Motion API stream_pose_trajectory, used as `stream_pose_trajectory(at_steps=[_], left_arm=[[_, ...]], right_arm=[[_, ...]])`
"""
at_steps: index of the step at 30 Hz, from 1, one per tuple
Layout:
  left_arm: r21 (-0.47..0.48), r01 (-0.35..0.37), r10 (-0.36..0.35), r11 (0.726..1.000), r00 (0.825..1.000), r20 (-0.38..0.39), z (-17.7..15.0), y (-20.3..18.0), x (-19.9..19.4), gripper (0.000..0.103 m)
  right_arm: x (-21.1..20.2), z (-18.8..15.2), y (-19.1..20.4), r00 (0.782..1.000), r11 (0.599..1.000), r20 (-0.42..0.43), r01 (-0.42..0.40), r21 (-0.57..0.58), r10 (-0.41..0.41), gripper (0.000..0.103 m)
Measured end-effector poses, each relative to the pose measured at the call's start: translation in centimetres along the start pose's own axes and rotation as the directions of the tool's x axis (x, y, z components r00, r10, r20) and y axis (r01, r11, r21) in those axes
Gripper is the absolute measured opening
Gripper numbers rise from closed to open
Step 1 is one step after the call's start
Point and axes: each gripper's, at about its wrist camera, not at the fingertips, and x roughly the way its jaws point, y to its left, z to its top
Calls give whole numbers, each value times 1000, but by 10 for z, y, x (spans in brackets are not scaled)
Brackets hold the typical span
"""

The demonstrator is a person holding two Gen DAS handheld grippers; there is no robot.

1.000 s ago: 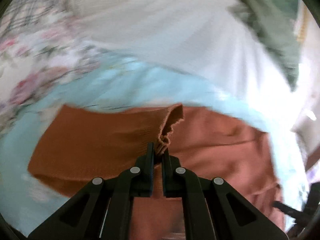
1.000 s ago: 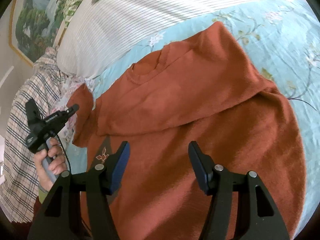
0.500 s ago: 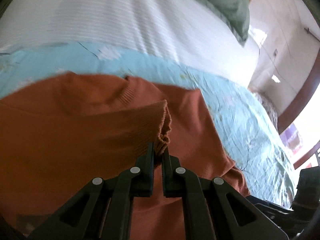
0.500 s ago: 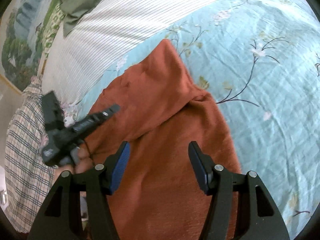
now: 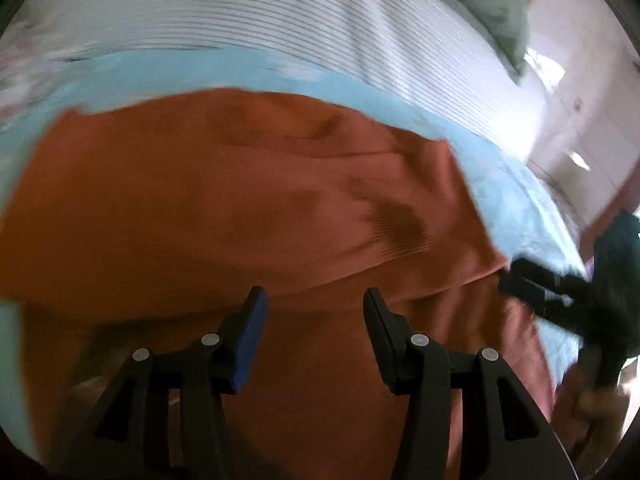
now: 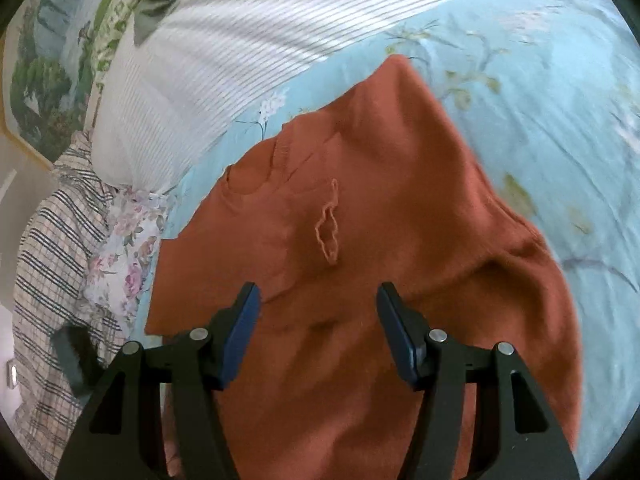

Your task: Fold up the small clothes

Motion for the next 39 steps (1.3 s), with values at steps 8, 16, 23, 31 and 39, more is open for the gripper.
stream_pose_trajectory(at_steps=[8,16,23,31,39], left_arm=[[-229,-209,223,951,974,37,-33,128,-59,50],[-212,-269,272,940,962,-16,-10,156,-24,45],[-188,-302,306,935,952,-7,7,153,-14,33],[-286,-303,325,909,945,32,7,165,-25,23],[-317,-292,312,902,950,12,0,170,-19,25]], right_arm=[[73,25,15,995,996,-83,55,-72,-61,61],[36,47,38,999,995,54,-5,-101,11,9],[-20,48,-14,982,993,155,114,-17,-110,9],[-4,25,-10,987,992,119,118,-44,-112,8],[-26,16,-19,935,951,192,308,-16,-299,9]])
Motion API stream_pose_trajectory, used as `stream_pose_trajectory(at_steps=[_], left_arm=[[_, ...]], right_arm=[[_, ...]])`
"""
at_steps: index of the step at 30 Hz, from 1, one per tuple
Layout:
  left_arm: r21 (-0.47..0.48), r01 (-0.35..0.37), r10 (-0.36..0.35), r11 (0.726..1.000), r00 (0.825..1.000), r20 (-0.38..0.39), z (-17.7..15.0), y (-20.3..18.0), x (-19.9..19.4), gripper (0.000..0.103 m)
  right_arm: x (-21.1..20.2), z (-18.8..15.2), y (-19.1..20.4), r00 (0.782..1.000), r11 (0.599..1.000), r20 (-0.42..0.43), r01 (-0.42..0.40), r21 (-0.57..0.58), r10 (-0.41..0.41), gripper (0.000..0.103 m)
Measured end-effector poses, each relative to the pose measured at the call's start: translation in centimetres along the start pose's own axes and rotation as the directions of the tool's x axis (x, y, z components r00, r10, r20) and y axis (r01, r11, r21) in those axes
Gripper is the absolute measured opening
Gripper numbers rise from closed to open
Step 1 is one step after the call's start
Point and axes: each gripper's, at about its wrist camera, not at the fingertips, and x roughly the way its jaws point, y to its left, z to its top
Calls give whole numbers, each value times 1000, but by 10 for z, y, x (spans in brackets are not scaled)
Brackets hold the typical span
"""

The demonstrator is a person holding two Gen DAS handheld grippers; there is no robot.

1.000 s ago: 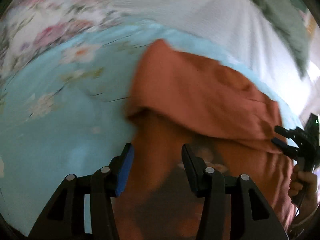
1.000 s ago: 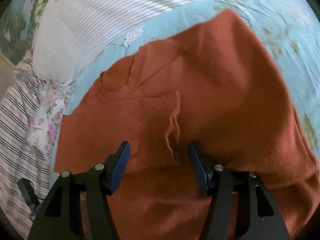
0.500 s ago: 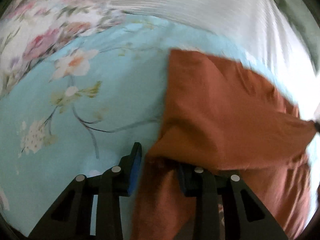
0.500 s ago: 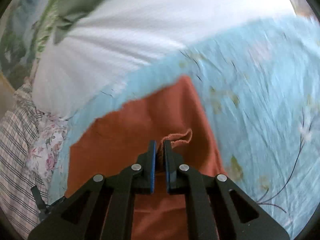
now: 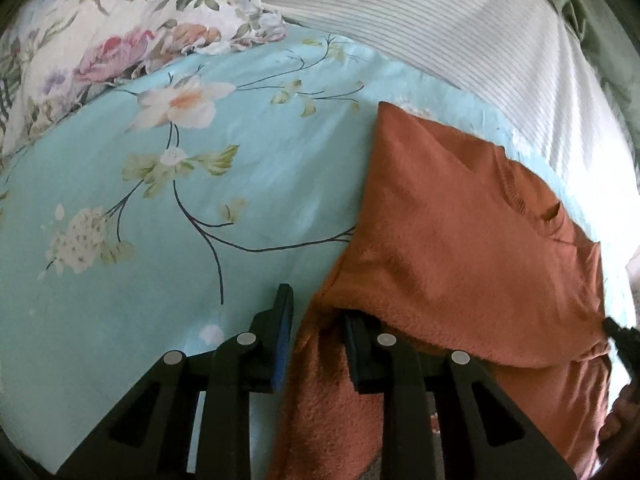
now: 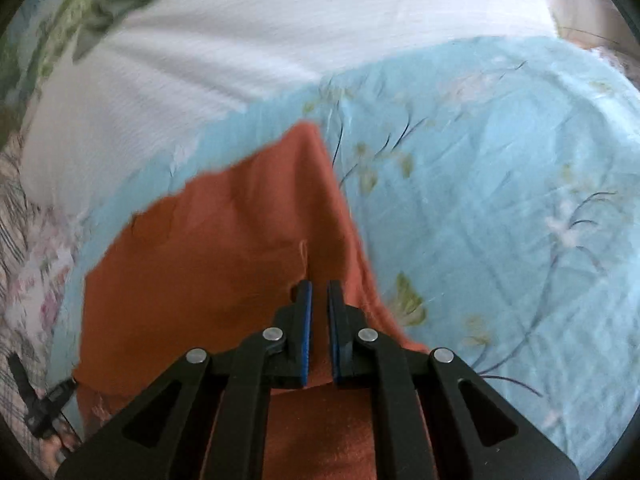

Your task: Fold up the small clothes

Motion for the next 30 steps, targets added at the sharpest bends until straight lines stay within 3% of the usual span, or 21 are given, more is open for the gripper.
stream_pose_trajectory(at_steps=[2,5,7,8,9,12,16,19,23,27,30], left_arm=[[1,-1,1,1000,1000,0,-1,0,0,25],[8,-15,15,1000,1000,2,-2,-3,1,26],[8,-15,15,1000,1000,2,-2,-3,1,26],[4,-10,10,1000,1000,1,-1,-2,1,26],[-5,2,-2,1000,1000,-1,-1,0,1,26],[-4,17,-17,1000,1000,-10,1,2,0,27],[14,29,-29,999,999,-29,-2,3,-12,29],[27,51,-50,998,998,-36,-10,9,-28,29],[70,107,-102,992,992,-69,-32,18,-49,48],[115,199,-181,973,971,-155,-67,28,-64,54],[98,314,-290,944,936,-197,-93,40,-81,56]], right_arm=[[-7,2,11,998,998,22,-62,-26,63,9],[11,-4,38,985,981,-72,-162,-102,155,12],[34,-10,44,982,983,-156,-125,-132,104,29],[45,-13,42,982,987,-184,-77,-144,50,28],[48,-15,35,981,988,-186,-81,-128,56,27],[24,-13,22,986,994,-147,-85,-71,74,30],[-23,-12,-3,990,993,-85,-114,-38,111,53],[-48,-17,-35,986,990,-91,-138,15,138,53],[-69,-43,-68,978,987,-139,-153,49,158,53],[-82,-76,-83,928,954,-222,-283,102,299,53],[-99,-105,-73,882,922,-274,-381,69,385,53]])
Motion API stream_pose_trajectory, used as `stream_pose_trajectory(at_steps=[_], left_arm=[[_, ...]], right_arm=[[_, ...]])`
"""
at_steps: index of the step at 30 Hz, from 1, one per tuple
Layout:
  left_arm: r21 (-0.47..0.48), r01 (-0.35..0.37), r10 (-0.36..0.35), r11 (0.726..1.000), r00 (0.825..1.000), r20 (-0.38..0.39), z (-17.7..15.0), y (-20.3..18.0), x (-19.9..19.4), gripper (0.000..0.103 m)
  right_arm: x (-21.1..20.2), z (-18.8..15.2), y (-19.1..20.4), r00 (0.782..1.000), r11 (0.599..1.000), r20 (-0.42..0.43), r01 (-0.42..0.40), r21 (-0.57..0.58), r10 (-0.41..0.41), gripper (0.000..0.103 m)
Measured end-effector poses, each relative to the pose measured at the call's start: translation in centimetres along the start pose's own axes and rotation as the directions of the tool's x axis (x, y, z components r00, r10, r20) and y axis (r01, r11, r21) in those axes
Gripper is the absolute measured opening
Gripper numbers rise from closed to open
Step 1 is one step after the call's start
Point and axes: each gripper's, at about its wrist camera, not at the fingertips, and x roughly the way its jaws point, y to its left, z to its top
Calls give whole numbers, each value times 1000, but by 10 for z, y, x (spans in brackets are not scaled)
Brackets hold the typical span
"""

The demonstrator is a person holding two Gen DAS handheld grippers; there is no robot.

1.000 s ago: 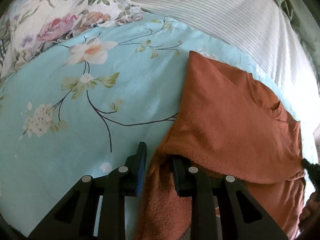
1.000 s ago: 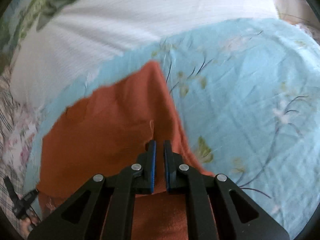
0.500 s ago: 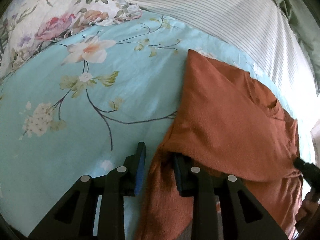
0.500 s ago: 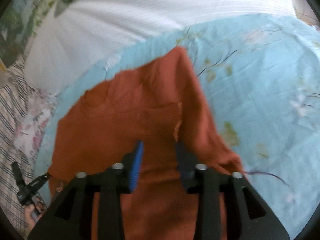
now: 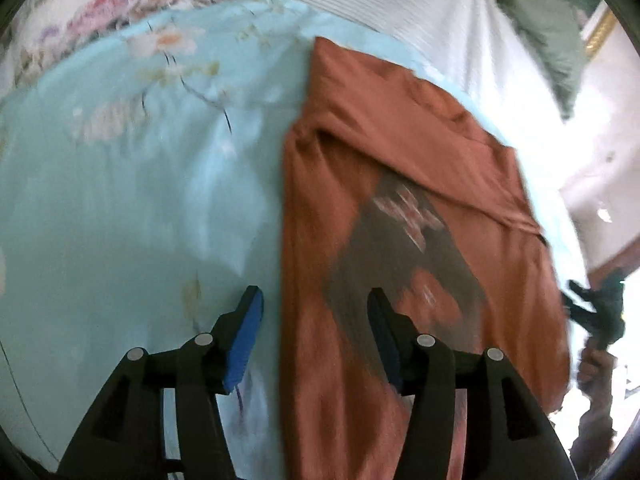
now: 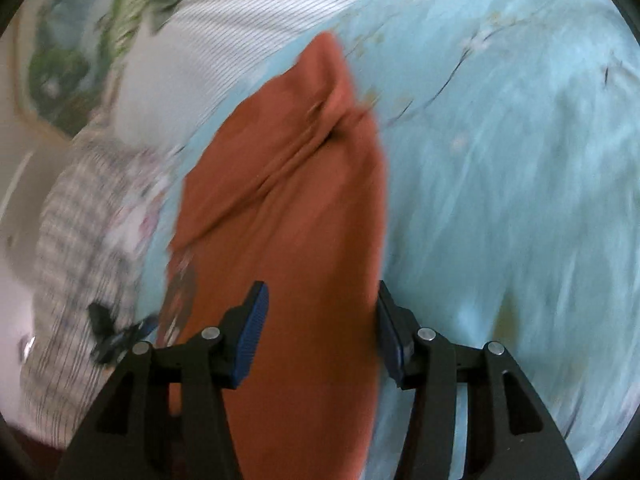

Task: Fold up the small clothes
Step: 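Grasp the hem with both grippers and lift it toward the collar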

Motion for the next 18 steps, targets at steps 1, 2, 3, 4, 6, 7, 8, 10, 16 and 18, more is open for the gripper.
stream_pose_trajectory(at_steps=[1,2,3,4,6,7,8,10,16,18], left_arm=[[4,33,-33,999,999,-8,-8,0,-4,56],[10,74,-74,997,997,-20,-19,1,-9,56],[16,104,-103,994,994,-29,-30,1,-13,57],[21,124,-123,992,992,-35,-39,0,-17,57],[43,167,-165,985,986,-38,-62,-2,-27,57],[54,184,-182,981,983,-37,-73,-4,-33,57],[57,205,-203,977,978,-42,-81,-6,-37,57],[51,250,-247,967,967,-63,-97,-8,-41,57],[81,253,-249,964,967,-57,-120,-17,-49,57],[76,254,-249,964,967,-59,-119,-17,-49,53]], right_arm=[[-1,-9,6,999,999,-18,-33,-9,33,53],[-4,-25,9,996,997,-42,-79,-15,79,53],[-7,-37,12,993,994,-56,-106,-21,105,53],[-11,-51,14,990,992,-66,-126,-30,124,53],[-16,-71,19,985,986,-78,-159,-40,155,53],[-19,-82,22,983,984,-75,-173,-45,170,53],[-21,-88,24,982,982,-70,-179,-53,175,53],[-25,-98,28,982,981,-64,-183,-68,178,53],[-21,-102,30,984,982,-53,-172,-82,168,53],[-24,-106,29,985,981,-50,-167,-96,162,53]])
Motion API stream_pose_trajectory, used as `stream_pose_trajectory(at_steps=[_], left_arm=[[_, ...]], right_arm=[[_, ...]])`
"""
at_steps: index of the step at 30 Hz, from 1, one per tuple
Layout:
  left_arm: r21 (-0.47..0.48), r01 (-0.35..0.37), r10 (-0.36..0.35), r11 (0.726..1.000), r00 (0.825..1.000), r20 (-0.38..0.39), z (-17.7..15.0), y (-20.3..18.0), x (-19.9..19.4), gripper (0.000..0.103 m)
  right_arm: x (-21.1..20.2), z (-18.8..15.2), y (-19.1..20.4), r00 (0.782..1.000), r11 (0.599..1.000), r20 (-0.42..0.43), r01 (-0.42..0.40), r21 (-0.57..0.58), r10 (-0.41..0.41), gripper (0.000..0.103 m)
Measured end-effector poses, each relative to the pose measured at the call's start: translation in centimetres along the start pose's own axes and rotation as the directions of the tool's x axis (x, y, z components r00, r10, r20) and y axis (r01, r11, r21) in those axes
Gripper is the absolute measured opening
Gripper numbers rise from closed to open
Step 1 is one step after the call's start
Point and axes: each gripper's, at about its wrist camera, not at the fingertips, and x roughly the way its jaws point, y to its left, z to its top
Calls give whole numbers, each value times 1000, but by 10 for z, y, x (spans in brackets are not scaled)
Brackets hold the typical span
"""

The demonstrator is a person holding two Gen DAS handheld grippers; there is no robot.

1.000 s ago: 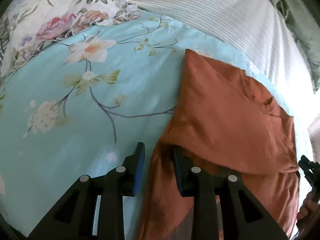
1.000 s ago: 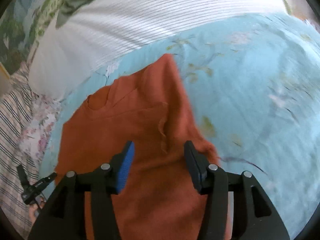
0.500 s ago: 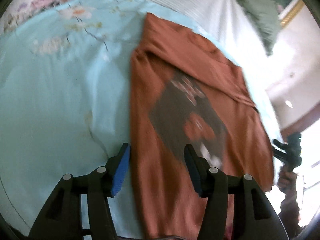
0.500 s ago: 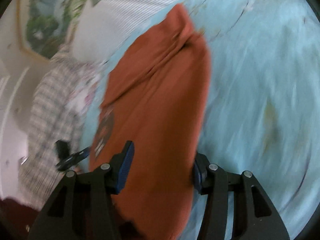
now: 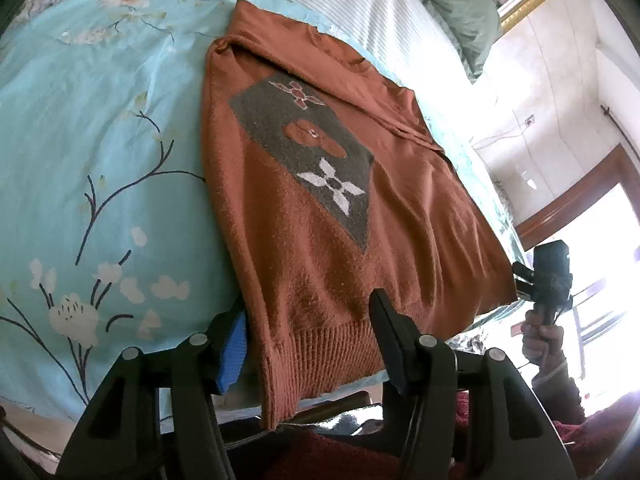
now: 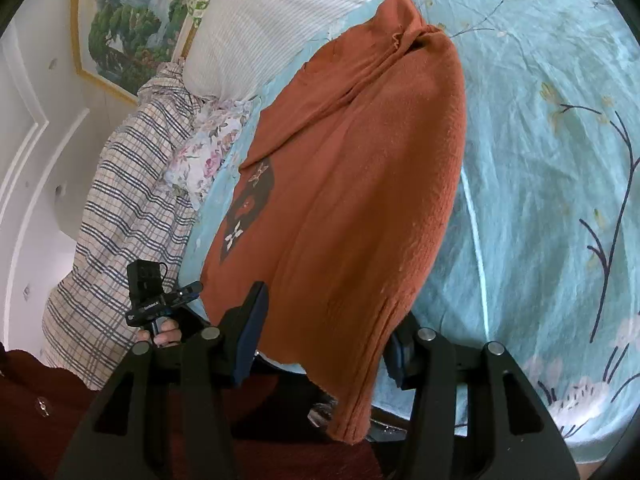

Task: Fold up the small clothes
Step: 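Grasp the hem with both grippers and lift it toward the collar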

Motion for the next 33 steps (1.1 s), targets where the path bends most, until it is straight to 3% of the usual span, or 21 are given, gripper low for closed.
stream_pose_trajectory(at_steps=[3,5,7,8,9,12,16,23,28,33], left_arm=[[7,2,-2,1000,1000,-12,-2,3,-3,40],[10,28,-27,1000,999,-41,-5,2,0,32],[29,43,-40,999,996,-80,-12,0,6,30],[45,35,-30,998,995,-96,-15,-1,10,24],[56,22,-16,998,995,-103,-16,-3,13,12],[77,-5,11,997,997,-81,-17,-6,9,5],[60,21,-23,998,1000,21,-12,-7,-18,5],[59,35,-45,998,985,165,5,-25,-56,4],[92,27,-48,995,970,240,37,-45,-70,4],[102,1,-35,995,942,333,88,-54,-71,4]], right_arm=[[0,-4,4,1000,999,1,10,-37,-10,52],[0,-4,2,1000,999,3,24,-47,-24,43],[2,-4,0,999,998,-11,35,-44,-36,15],[3,-4,-2,999,998,-20,41,-41,-42,10],[2,-5,-3,999,998,-22,44,-40,-45,9],[-11,-5,-9,1000,1000,24,-11,-12,11,8],[-27,-2,-13,993,997,91,-71,9,70,7],[-40,18,3,973,987,163,-162,-23,163,7],[-48,54,22,964,985,210,-145,-89,161,7],[-44,113,26,955,987,269,-96,-126,127,7]])
